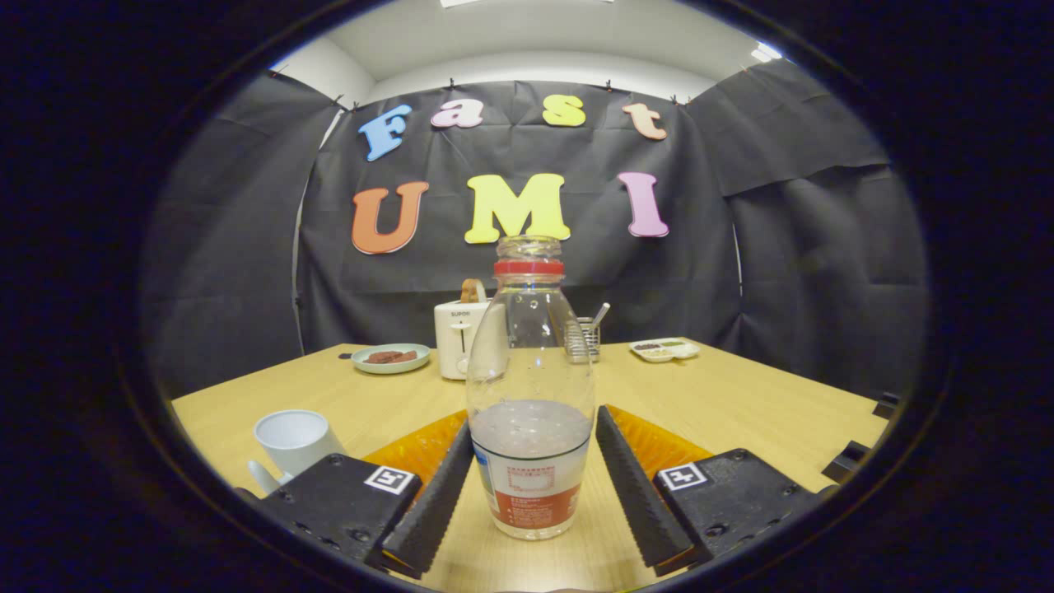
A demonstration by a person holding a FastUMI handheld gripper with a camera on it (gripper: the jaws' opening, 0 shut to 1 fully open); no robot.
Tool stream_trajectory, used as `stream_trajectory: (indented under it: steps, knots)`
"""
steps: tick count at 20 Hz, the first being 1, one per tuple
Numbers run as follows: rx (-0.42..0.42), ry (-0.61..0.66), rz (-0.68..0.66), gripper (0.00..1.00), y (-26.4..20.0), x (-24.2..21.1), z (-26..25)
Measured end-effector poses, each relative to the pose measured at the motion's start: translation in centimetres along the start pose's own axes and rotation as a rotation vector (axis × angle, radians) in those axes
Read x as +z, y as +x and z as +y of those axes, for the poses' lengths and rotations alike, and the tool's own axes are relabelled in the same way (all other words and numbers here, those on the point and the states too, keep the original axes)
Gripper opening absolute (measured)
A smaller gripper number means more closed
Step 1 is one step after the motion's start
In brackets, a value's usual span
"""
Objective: Take the bottle from table, then pour the juice into the cup, finally place the bottle on the coaster
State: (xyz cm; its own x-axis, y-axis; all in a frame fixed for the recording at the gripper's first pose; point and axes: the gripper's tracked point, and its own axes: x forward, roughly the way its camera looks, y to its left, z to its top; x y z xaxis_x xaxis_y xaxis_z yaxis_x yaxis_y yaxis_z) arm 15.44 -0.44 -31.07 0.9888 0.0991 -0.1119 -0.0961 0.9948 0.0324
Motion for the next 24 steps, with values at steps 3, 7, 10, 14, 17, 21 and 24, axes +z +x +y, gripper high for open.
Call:
stream_trajectory:
  steps: [3,7,10,14,17,21,24]
  knots:
    - [0.037,-0.032,0.019,0.80,-0.1,0.2,0.3]
    - [0.010,-0.087,-0.003,0.78,-1.4,2.0,-0.8]
    - [-0.015,-0.143,-0.022,0.78,-2.4,3.7,-1.5]
    - [-0.069,-0.229,-0.066,0.78,-3.9,6.8,-3.1]
    - [-0.124,-0.316,-0.064,0.79,-4.1,8.0,-4.4]
    - [-0.121,-0.363,-0.020,0.79,-4.1,8.1,-4.4]
    - [-0.152,-0.448,0.020,0.79,-3.8,8.0,-4.6]
